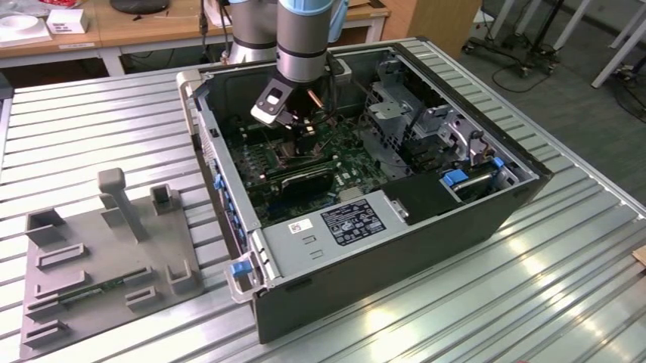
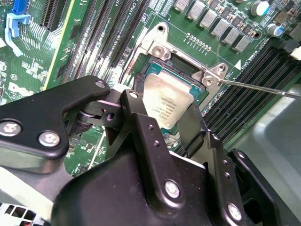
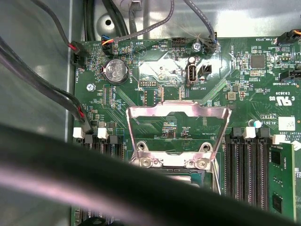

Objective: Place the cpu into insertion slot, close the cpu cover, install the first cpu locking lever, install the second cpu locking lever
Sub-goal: 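Place the cpu into insertion slot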

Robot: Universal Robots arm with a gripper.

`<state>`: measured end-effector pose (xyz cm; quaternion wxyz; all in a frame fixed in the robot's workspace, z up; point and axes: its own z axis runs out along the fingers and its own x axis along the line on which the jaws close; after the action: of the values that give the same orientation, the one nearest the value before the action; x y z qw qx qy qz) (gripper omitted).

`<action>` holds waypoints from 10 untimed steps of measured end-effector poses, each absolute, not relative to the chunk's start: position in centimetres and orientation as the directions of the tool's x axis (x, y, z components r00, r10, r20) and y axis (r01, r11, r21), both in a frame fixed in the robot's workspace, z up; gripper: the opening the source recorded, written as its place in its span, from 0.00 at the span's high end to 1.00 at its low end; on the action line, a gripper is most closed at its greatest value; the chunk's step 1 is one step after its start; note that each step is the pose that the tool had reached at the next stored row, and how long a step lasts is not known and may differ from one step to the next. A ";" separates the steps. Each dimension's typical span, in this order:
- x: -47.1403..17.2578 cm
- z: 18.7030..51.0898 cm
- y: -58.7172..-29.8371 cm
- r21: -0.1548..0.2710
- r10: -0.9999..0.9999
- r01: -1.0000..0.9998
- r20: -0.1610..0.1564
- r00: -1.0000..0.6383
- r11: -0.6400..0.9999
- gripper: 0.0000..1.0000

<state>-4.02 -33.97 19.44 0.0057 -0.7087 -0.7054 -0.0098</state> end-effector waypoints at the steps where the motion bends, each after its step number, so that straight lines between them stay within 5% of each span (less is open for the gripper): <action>1: -4.0 19.4 -34.0 0.006 1.000 1.000 0.022 0.005 -0.005 0.46; 10: -4.0 19.4 -34.0 0.006 1.000 1.000 0.022 0.019 -0.019 0.46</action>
<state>-4.01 -33.97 19.41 0.0056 -0.7139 -0.7002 -0.0096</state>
